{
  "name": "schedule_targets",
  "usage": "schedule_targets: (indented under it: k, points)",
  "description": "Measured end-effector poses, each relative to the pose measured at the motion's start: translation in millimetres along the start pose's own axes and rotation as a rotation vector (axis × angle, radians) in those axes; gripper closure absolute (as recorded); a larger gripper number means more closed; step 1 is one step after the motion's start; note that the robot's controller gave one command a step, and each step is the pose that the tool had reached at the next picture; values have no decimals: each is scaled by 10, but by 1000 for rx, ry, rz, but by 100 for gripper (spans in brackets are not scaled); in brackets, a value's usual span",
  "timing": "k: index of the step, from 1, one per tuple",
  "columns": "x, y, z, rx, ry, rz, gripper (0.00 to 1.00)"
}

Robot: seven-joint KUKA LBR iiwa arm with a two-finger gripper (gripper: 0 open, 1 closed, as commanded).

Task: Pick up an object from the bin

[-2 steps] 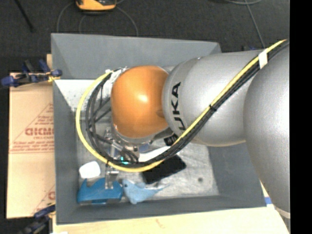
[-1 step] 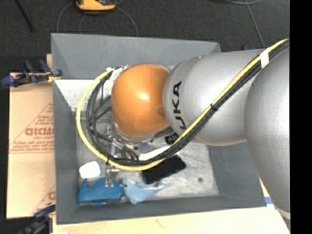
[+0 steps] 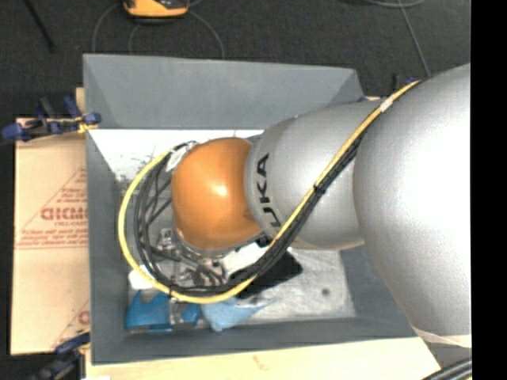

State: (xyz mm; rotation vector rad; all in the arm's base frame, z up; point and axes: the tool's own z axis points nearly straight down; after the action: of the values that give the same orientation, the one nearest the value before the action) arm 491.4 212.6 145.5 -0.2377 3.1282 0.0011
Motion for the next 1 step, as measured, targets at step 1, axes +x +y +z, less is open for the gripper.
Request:
schedule_targets:
  k: [1]
  points:
    - [57, 169, 688, -5, -28, -160, 0]
